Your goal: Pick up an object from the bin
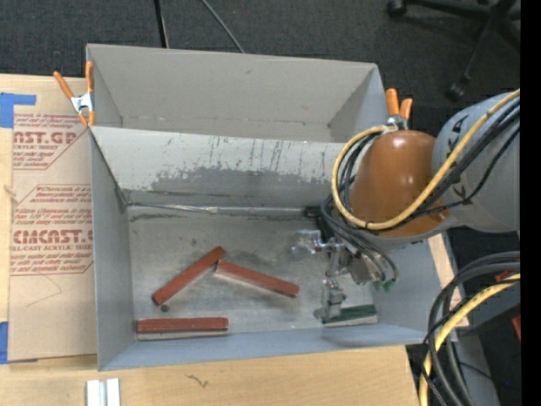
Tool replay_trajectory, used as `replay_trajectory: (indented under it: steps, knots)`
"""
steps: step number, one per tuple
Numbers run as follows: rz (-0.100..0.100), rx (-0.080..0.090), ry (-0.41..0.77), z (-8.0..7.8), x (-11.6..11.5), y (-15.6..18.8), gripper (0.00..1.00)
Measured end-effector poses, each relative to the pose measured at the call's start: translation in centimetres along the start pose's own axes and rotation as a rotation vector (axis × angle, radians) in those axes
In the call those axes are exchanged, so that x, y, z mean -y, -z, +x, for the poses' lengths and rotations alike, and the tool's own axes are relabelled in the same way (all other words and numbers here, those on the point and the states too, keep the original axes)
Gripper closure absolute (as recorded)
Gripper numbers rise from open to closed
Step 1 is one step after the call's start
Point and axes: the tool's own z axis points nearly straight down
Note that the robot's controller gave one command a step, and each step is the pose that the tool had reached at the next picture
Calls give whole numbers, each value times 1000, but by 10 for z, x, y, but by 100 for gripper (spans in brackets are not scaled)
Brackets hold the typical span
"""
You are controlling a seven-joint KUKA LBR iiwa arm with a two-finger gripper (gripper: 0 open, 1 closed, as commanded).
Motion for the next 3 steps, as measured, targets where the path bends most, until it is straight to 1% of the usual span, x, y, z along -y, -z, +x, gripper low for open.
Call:
replay_trajectory:
  steps: [1,2,3]
  knots:
    - [-3,6,-57,-27,-126,-69,0]
    - [-1,13,-45,-80,-149,-66,0]
    - [1,11,352,-73,-207,-66,0]
